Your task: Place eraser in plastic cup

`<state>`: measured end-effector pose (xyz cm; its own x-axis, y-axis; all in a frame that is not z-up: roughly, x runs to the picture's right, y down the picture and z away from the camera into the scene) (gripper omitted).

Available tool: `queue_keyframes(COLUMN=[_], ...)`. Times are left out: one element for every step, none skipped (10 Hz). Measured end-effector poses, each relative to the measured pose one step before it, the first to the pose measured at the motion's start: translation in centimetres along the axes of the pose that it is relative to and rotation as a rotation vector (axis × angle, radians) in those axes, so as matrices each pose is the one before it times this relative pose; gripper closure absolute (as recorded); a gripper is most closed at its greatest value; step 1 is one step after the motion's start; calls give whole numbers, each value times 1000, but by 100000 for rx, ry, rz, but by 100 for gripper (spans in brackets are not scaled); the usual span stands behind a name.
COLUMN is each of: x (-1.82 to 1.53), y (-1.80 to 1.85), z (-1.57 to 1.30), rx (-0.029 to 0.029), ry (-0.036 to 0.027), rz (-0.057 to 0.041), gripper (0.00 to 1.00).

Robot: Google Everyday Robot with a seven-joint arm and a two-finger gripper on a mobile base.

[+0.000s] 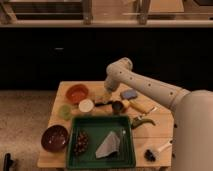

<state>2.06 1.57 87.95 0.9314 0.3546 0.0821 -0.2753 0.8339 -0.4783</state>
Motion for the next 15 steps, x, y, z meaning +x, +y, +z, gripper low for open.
queue_keyframes(x=[-271,-160,-139,-214,97,464,248,88,-81,-127,-26,153,88,130,-230], y=[43,-218,-140,-16,-122,-113,72,-41,-101,-56,23,-224,-189,-173,-79], z=[316,611,319,79,79,485,558,227,-24,73,273,-98,-360,-324,-100], rx=[-604,-766,-115,-38,8,-96,-655,-270,-341,-75,-217,124,24,298,-156], ry=[-283,-188,12,173,476,597,27,26,78,69,247,-507,-446,1,-89], rz=[-101,215,19,-109,614,780,420,-323,-318,-1,-78,-1038,-984,-105,-942], gripper=[20,20,20,20,20,22,30,35,36,36,37,44,54,63,73])
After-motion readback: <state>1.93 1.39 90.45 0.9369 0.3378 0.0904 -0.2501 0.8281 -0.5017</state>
